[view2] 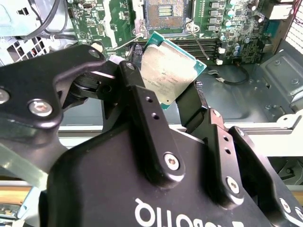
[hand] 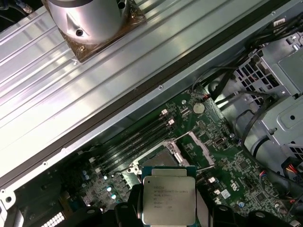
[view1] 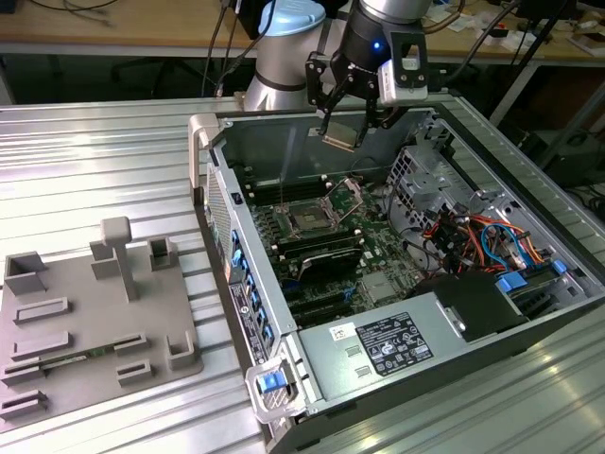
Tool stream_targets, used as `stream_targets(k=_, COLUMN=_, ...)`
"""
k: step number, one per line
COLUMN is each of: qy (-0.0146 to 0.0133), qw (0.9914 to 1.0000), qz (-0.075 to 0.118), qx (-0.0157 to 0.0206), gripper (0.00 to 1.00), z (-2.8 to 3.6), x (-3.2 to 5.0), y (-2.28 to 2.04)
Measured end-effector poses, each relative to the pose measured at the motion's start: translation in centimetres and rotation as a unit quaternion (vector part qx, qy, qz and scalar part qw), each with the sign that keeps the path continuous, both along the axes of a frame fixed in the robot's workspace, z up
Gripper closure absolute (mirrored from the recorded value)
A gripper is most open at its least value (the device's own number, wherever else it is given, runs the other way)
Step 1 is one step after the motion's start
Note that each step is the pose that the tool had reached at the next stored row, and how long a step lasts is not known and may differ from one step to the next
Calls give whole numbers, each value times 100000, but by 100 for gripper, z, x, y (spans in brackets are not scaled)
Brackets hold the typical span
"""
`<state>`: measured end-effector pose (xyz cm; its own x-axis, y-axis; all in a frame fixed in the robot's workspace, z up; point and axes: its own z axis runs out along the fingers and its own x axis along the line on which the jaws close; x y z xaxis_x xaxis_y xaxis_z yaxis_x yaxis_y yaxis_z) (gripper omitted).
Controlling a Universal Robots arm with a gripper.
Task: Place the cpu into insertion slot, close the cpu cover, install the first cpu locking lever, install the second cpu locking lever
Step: 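Place the cpu into insertion slot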
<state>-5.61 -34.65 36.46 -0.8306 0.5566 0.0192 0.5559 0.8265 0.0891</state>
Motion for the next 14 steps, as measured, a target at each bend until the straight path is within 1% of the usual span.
stream_targets(k=6, qy=-1, qw=99998, qz=-664, qx=4, gripper=45, z=0, x=-13, y=0)
stream_targets(k=14, qy=2, qw=99966, qz=-2616, qx=-2, gripper=45, z=-3, x=-43, y=0)
